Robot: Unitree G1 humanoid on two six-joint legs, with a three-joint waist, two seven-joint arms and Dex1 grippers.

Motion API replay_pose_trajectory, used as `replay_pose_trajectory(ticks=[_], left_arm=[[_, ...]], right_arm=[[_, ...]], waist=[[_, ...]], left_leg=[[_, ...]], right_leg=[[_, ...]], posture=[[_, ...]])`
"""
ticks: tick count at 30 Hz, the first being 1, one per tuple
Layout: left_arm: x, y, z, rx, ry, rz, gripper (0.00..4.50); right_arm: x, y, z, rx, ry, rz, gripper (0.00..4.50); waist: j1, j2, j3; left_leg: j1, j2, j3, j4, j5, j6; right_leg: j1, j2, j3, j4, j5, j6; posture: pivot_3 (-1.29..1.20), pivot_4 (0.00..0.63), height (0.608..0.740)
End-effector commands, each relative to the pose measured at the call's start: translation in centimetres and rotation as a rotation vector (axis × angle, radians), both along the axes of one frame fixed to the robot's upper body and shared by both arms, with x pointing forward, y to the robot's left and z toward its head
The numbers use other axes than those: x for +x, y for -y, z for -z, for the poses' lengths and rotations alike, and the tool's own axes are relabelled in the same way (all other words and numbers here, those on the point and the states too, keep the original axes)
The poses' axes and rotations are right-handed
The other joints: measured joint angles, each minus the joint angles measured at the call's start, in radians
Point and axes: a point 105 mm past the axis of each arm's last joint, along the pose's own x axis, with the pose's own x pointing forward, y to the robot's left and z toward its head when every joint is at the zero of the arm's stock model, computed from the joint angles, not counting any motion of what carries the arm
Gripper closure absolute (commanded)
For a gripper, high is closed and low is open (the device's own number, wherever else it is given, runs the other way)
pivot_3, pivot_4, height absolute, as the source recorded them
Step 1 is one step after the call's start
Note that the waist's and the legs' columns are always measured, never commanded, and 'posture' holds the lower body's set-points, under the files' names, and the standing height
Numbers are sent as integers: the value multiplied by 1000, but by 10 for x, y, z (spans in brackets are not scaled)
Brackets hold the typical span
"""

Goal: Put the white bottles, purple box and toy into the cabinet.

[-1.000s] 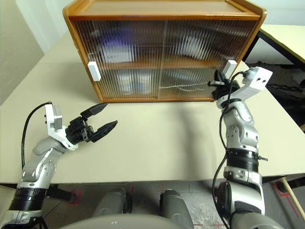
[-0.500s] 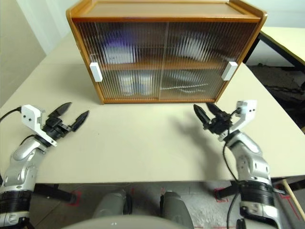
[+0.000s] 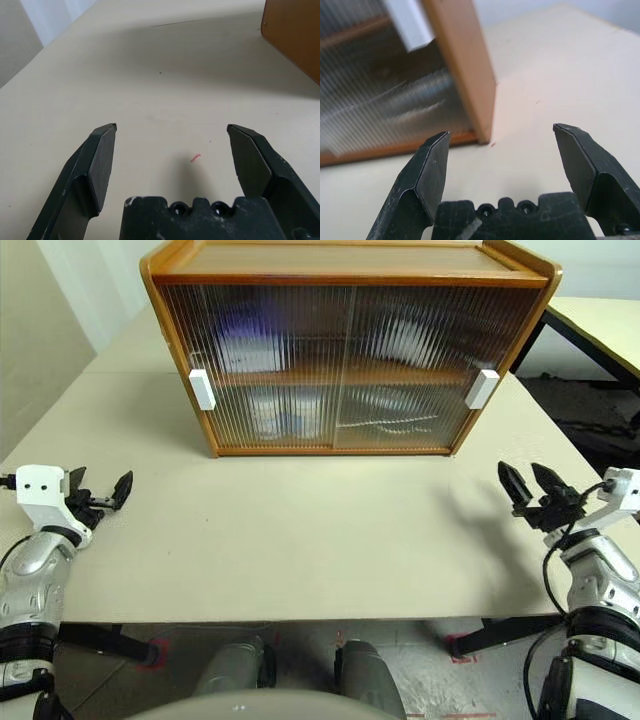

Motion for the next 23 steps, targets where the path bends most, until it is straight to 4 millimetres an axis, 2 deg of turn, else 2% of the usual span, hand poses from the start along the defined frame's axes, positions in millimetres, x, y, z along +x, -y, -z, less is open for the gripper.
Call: replay_pose_trajectory(ticks=[1, 6, 9, 14, 23], left_arm=[[3, 10, -1, 22, 16, 25, 0], [3, 20, 1, 2, 19, 20, 0], [3, 29, -5, 8, 36, 30, 0], [7, 33, -15, 16, 67, 32, 0], [21, 37, -26, -33, 110, 17, 0]], right_arm=[[4, 6, -8, 10, 30, -4, 39], [9, 14, -4, 32, -17, 13, 39], [12, 18, -9, 34, -32, 24, 39], [11, 23, -3, 31, -66, 68, 39], [13, 4, 12, 0, -86, -5, 39]], waist=[[0, 0, 0], [2, -4, -2], [7, -4, -2], [16, -4, -3], [20, -4, -3]], left_leg=[[0, 0, 0, 0, 0, 0], [0, 0, 0, 0, 0, 0], [0, -1, 0, 0, 0, 0], [0, -1, 0, 0, 0, 0], [0, -2, 1, 0, 0, 0]], right_leg=[[0, 0, 0, 0, 0, 0], [0, -1, 0, 0, 0, 0], [0, -7, -1, 0, 0, 0], [0, -7, -1, 0, 0, 0], [1, -6, -1, 0, 1, 1]], posture=[[191, 0, 740], [200, 0, 740], [211, 1, 740], [200, 8, 740], [175, 0, 740]])
